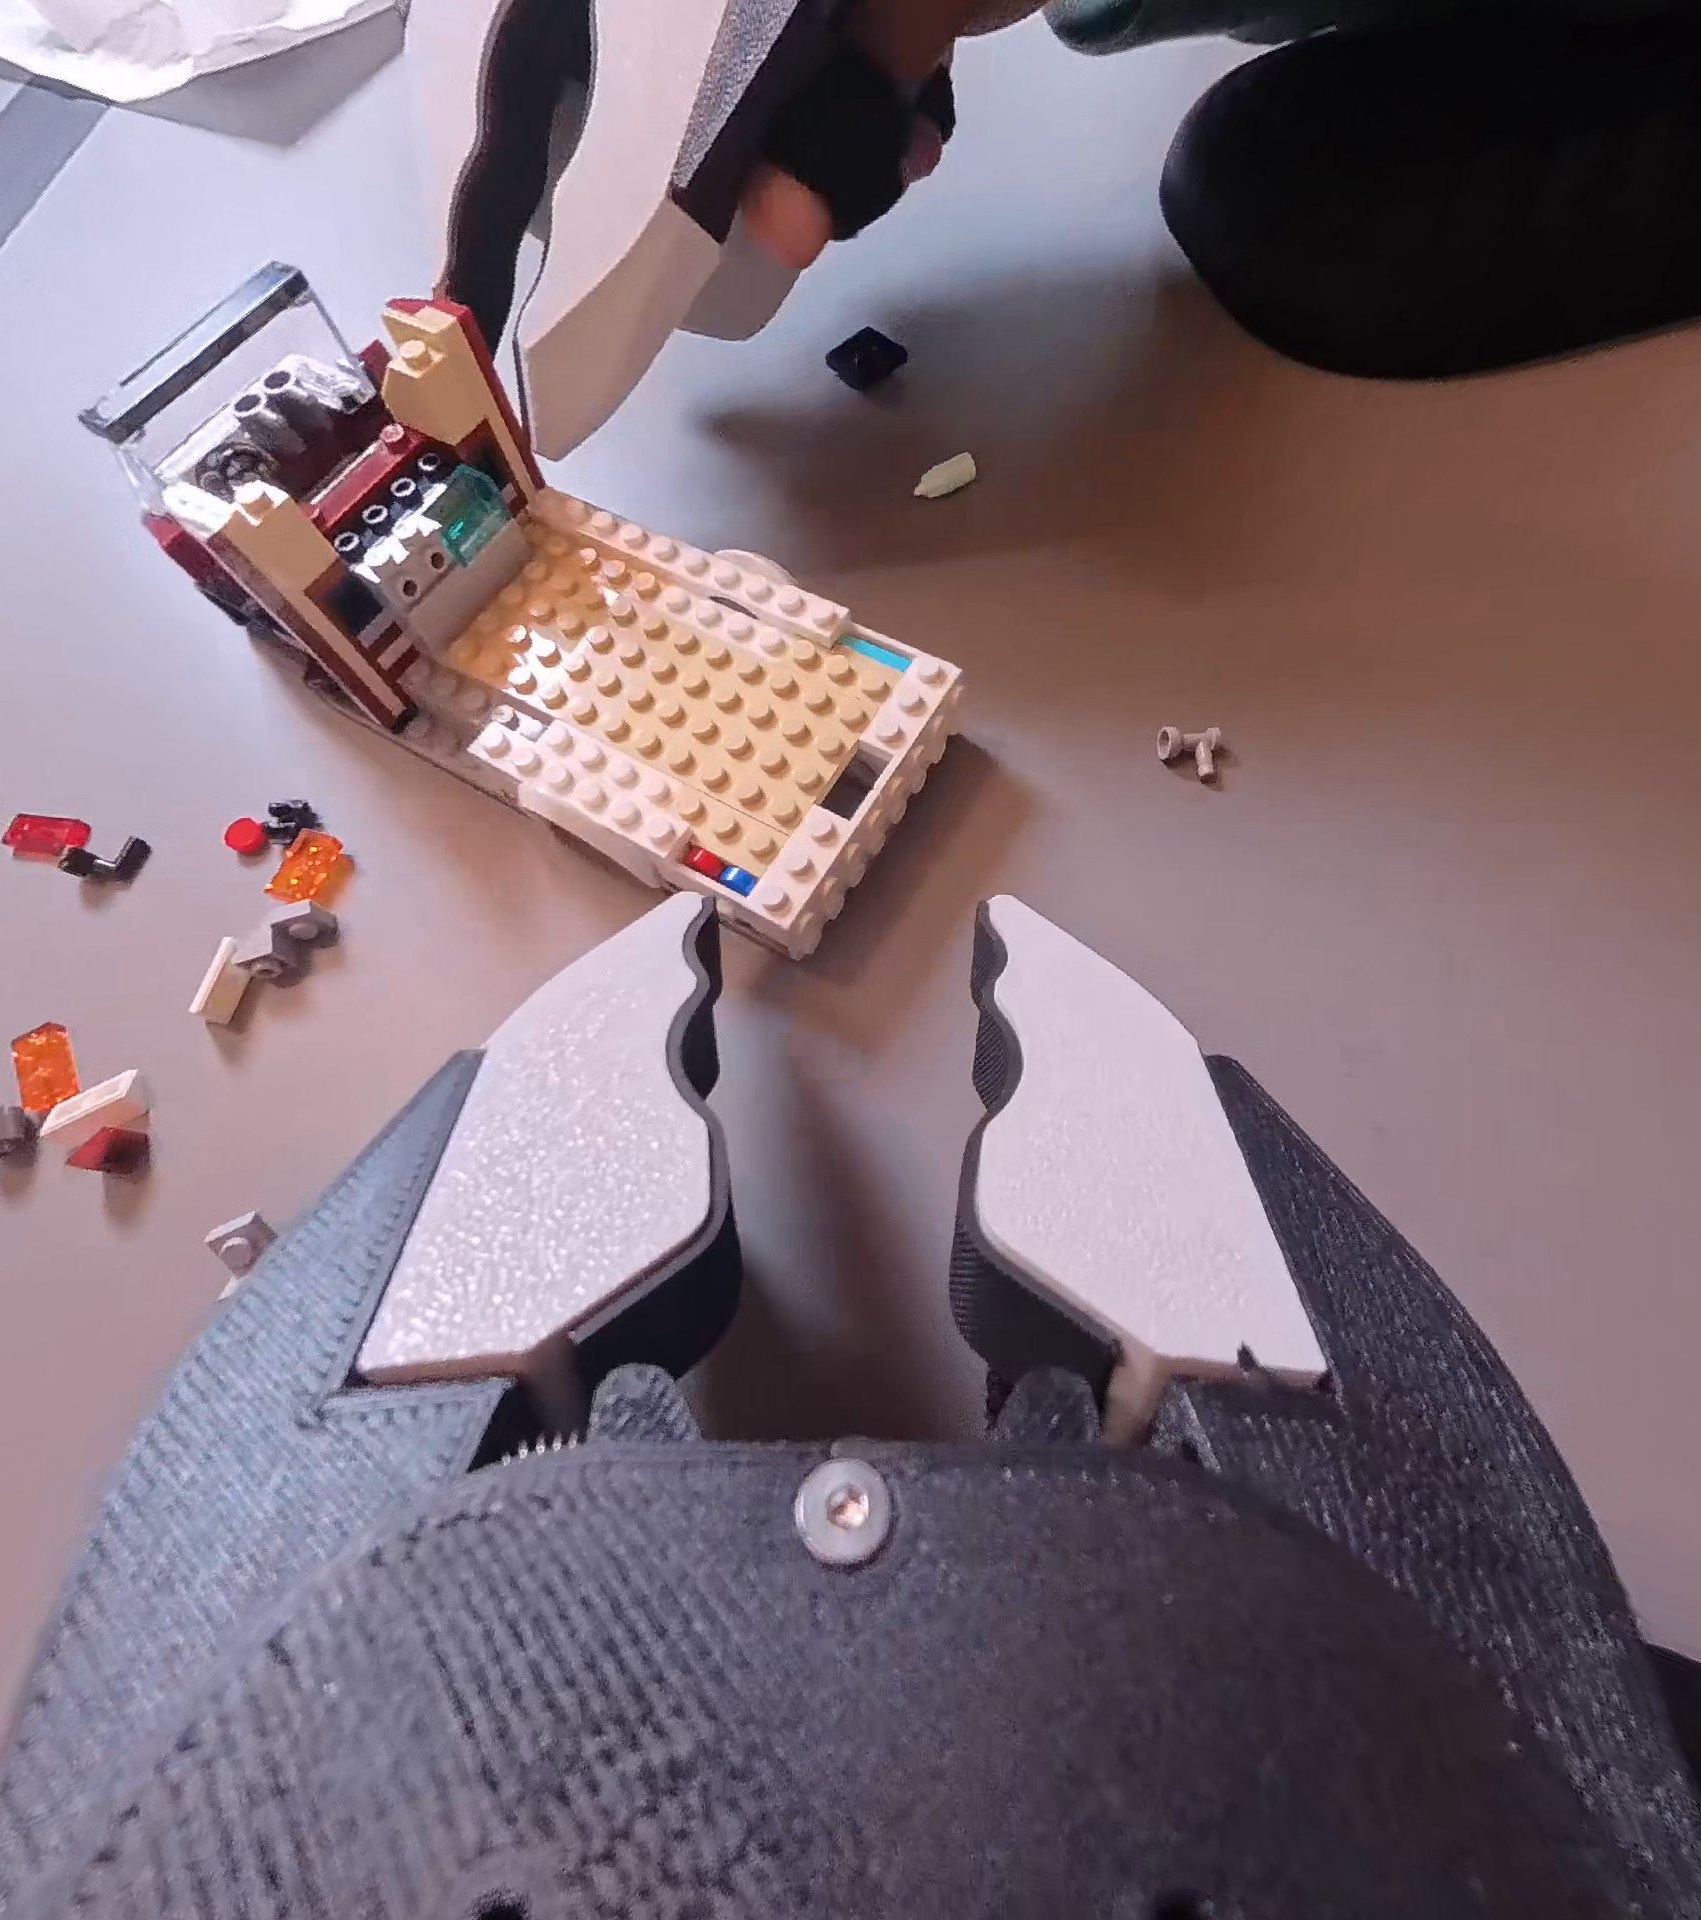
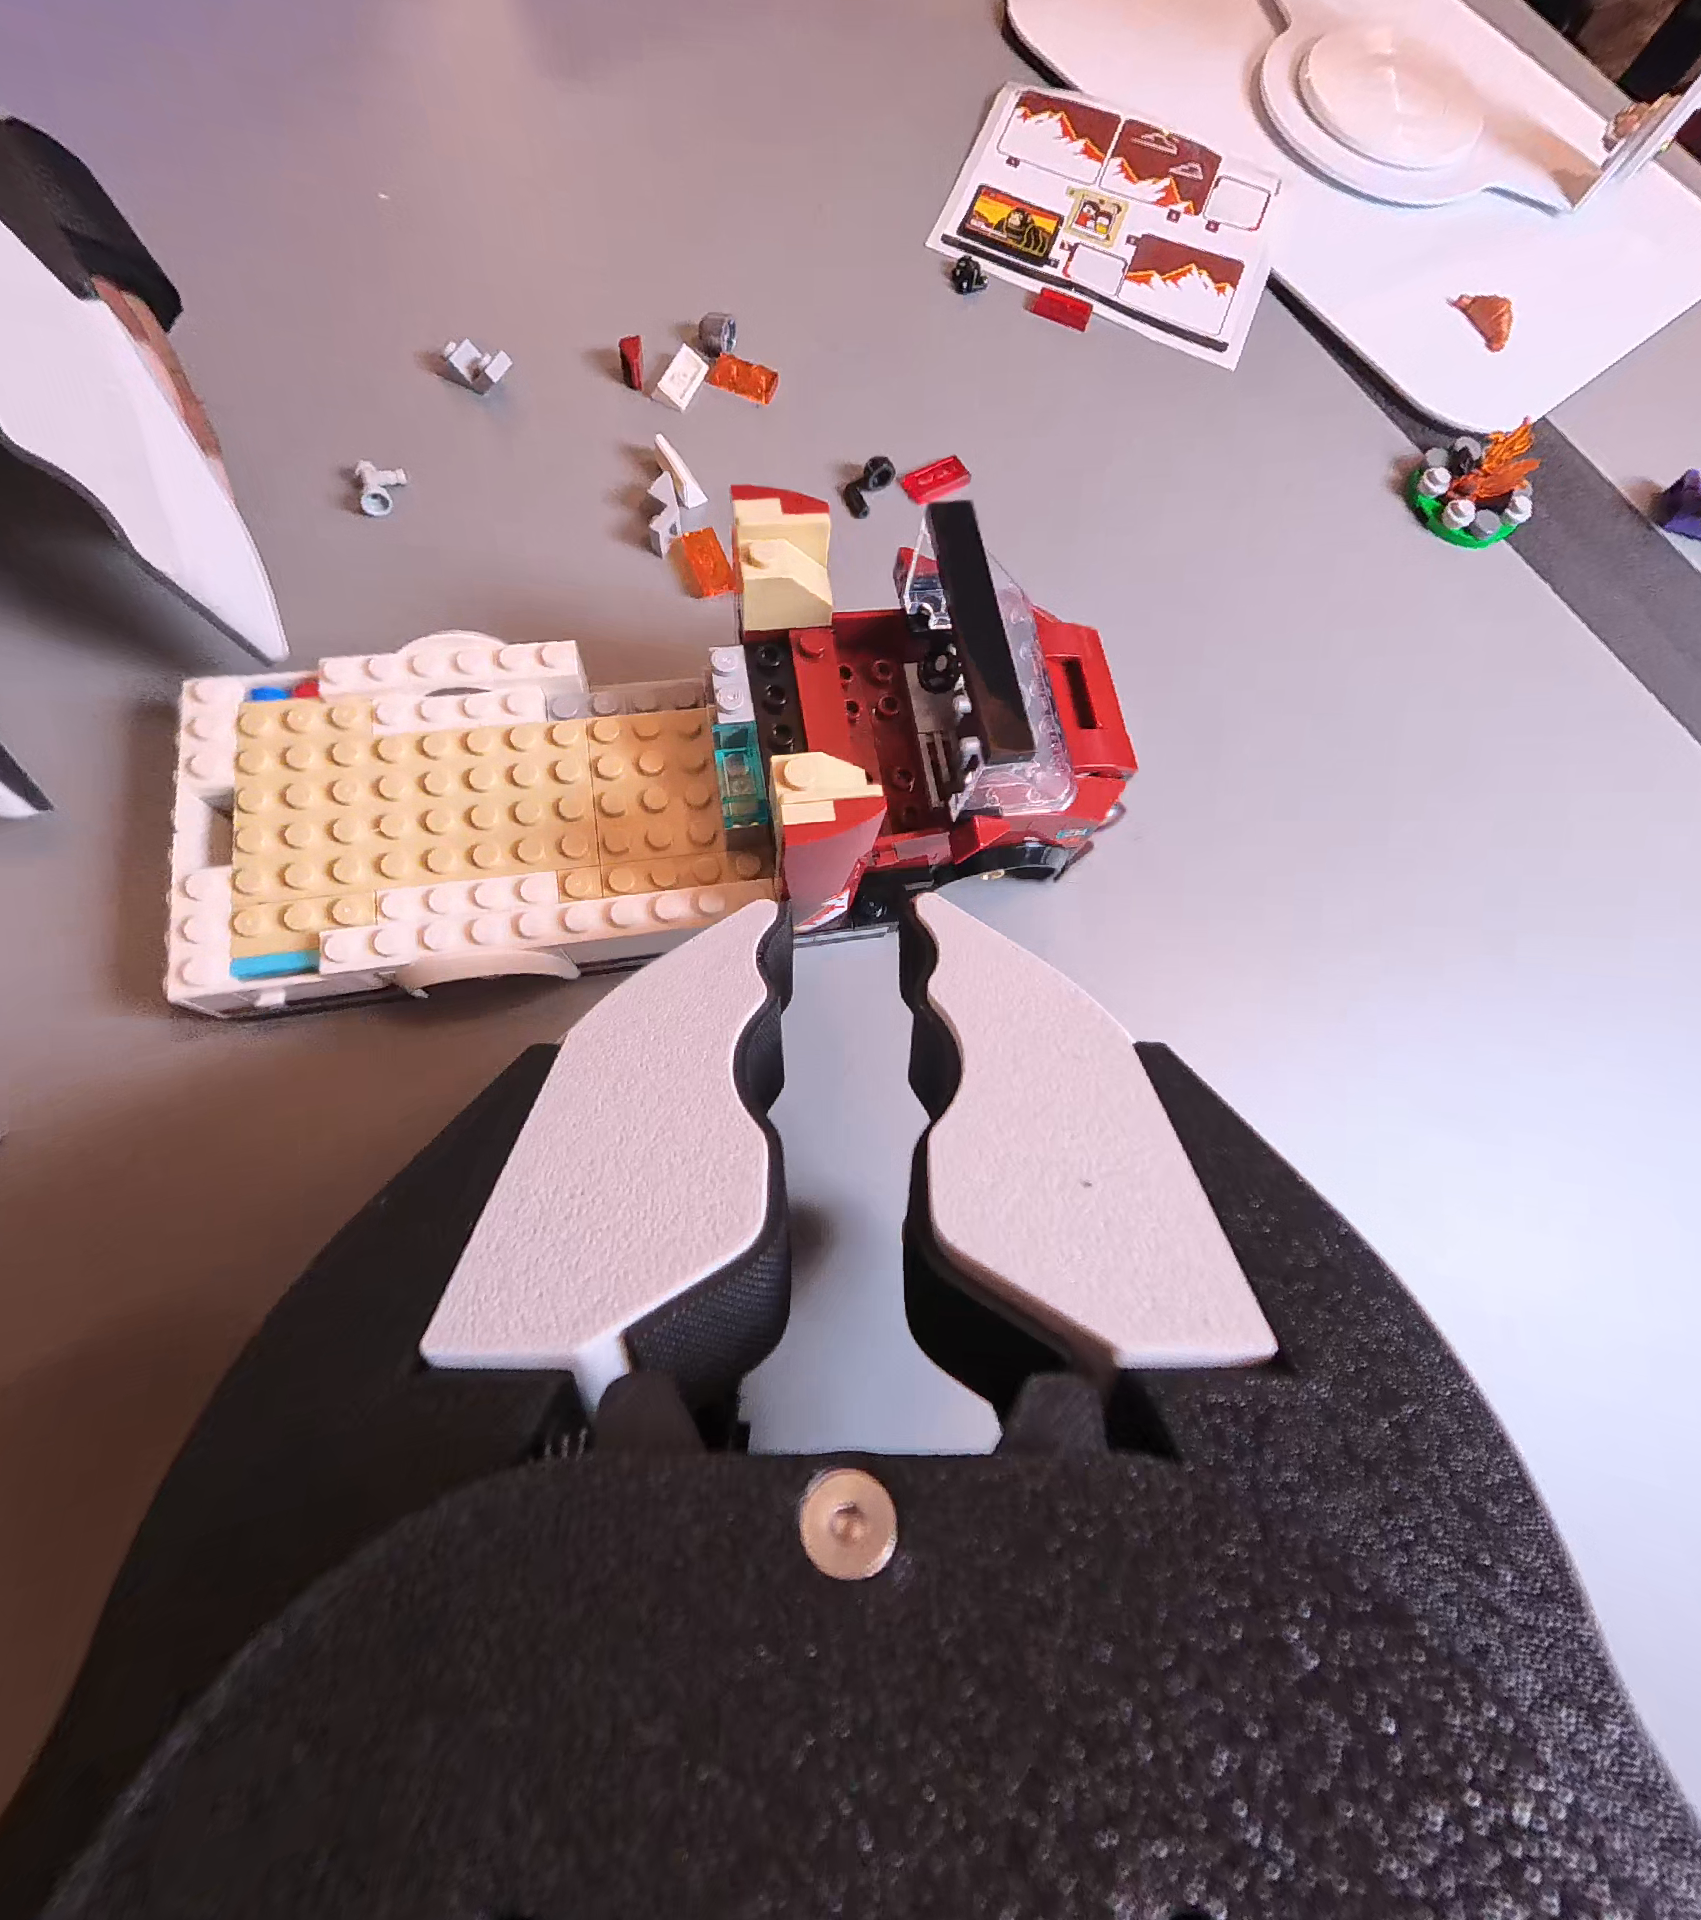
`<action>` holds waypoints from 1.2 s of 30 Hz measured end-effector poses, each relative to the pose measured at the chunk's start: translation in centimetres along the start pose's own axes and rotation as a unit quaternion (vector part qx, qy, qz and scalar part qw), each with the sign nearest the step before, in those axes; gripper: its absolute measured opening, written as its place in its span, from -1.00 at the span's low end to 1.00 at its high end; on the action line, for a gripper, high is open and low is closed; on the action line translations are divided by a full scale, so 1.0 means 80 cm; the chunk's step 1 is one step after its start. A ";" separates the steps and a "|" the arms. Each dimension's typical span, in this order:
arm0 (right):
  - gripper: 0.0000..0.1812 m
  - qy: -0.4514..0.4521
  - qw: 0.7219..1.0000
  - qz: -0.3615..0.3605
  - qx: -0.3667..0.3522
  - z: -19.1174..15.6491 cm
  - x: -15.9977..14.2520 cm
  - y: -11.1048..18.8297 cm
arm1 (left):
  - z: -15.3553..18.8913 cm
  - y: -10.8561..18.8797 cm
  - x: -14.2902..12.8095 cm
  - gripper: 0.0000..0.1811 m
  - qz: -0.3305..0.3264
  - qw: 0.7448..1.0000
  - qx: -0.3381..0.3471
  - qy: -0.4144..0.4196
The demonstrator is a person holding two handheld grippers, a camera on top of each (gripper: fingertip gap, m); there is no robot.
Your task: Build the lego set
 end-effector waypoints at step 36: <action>-0.79 -0.088 0.953 0.282 -0.067 0.035 0.039 0.109 | -0.129 0.149 0.046 -1.00 0.292 0.902 0.293 0.122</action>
Point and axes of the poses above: each gripper's, where its closed fingertips meet, y back along the fingers, x out of its top, z = x × y across the jaws, the point moved 1 cm from there along y, back along the fingers, and after that the axes turned 2 degrees about -z, right-handed, at the moved point
